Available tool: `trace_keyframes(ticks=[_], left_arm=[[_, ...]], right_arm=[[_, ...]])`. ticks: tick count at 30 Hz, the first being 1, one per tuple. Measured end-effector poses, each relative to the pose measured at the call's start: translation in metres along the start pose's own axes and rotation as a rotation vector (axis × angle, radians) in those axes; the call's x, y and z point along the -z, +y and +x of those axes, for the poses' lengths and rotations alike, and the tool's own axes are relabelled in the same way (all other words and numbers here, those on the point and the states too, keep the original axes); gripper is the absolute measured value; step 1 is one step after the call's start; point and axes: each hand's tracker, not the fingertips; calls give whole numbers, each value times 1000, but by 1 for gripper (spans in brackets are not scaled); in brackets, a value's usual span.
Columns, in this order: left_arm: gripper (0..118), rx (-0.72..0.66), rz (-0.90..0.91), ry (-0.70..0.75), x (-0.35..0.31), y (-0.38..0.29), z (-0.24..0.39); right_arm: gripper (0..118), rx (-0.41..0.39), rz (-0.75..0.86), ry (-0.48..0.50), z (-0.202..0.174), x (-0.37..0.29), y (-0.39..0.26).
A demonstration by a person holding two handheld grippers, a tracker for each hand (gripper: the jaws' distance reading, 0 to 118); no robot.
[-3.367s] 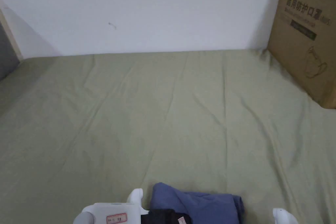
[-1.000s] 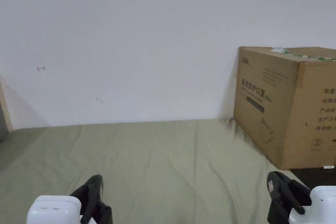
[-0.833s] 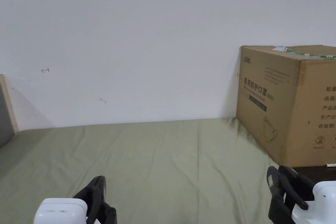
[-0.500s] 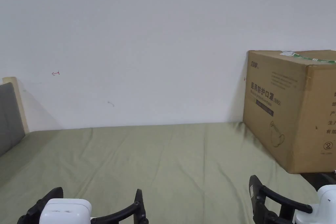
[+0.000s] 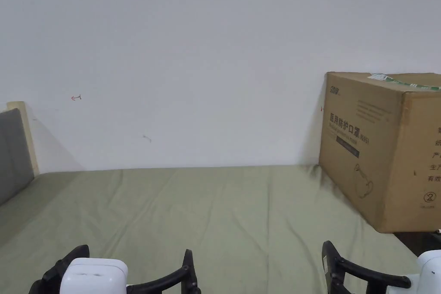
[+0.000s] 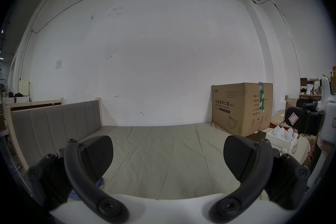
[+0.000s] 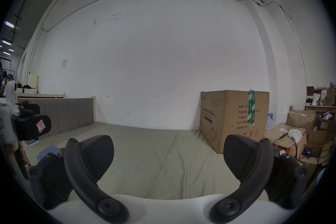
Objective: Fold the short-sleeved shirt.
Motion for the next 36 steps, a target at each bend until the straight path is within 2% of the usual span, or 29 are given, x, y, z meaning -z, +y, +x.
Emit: trace_keyframes(ticks=[16, 23, 30, 36], left_arm=[[118, -24, -19, -23, -1, 6, -7], [118, -44, -36, -25, 2, 6, -10], [118, -72, -62, -24, 8, 8, -14], [118, -85, -99, 49, 14, 10, -10]], right_arm=[[118, -7, -42, 48, -10, 3, -3], [118, -34, -48, 79, -13, 5, -2], [118, -13, -68, 84, -13, 9, -3], [118, -10, -87, 83, -12, 10, -6]])
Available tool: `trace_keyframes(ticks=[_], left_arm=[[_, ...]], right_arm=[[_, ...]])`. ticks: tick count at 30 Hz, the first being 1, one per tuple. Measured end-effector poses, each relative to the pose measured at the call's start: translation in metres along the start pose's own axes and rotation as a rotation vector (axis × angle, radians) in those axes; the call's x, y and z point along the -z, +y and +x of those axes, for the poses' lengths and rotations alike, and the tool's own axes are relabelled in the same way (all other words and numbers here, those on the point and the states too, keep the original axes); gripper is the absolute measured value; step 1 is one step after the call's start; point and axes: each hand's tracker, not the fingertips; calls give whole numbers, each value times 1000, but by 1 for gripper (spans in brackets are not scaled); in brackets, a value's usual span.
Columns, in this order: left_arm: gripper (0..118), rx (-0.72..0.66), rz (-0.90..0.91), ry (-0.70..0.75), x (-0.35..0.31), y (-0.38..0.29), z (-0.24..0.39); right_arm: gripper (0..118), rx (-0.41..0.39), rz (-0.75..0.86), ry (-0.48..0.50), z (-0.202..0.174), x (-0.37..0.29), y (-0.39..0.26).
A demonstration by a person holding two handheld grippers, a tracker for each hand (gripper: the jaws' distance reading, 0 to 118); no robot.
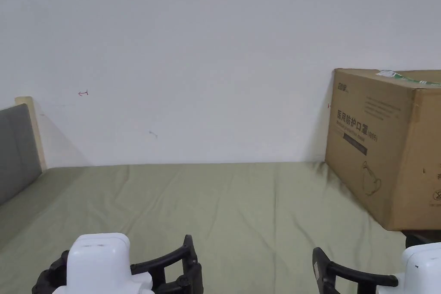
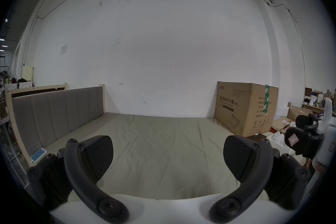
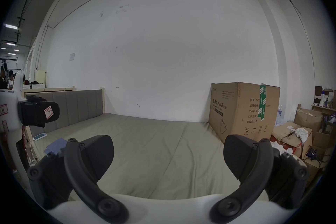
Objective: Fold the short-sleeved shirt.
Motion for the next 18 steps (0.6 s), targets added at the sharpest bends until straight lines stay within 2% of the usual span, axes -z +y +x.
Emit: trace_keyframes(ticks=[13, 18], left_arm=[[118, -50, -129, 47, 8, 8, 1], [118, -94, -117, 38, 4, 13, -2]], right_arm=[[118, 8, -42, 8, 0, 2, -6], [118, 13, -41, 6, 0, 0, -2]])
